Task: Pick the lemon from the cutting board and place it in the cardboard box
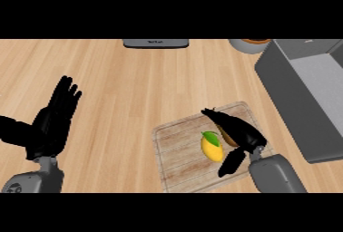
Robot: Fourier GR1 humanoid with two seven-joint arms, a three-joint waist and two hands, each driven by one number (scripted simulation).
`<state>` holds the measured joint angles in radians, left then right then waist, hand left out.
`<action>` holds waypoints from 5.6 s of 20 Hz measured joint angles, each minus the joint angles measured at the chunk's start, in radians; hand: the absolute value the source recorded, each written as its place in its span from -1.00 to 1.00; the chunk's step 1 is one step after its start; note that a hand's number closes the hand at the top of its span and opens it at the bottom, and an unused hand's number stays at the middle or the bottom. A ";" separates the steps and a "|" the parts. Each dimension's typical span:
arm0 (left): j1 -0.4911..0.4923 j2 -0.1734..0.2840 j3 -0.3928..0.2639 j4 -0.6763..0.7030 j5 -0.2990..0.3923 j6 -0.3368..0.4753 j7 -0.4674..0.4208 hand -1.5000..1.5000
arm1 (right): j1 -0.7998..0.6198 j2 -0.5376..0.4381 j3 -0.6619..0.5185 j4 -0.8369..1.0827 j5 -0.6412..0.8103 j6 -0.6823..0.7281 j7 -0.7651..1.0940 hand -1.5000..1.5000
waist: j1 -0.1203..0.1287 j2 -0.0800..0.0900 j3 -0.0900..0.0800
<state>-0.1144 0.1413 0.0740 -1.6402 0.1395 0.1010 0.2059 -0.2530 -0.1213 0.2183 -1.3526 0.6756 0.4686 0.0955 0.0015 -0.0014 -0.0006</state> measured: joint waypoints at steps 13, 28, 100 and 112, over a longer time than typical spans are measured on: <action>0.020 -0.033 -0.007 -0.033 -0.027 0.005 0.012 0.00 | -0.018 0.006 0.033 0.032 0.124 -0.100 -0.133 1.00 | 0.001 -0.004 -0.001; 0.004 -0.037 -0.007 -0.034 -0.035 0.004 0.031 0.00 | -0.182 0.109 0.127 0.132 0.434 -0.379 0.146 1.00 | 0.006 0.001 0.000; -0.024 -0.049 0.000 -0.001 -0.041 -0.018 0.013 0.00 | -0.673 -0.456 -0.815 0.887 0.106 -0.767 -0.362 -1.00 | 0.023 0.011 0.004; 0.006 -0.054 0.002 -0.010 -0.041 -0.021 -0.007 0.00 | -0.629 -0.558 -1.089 0.952 -0.249 -0.565 -0.522 -1.00 | 0.014 0.008 0.003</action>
<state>-0.1082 0.0877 0.0757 -1.6504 0.0982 0.0797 0.1985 -0.8823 -0.6795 -0.8706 -0.4011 0.4263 -0.0964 -0.4263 0.0153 0.0067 0.0019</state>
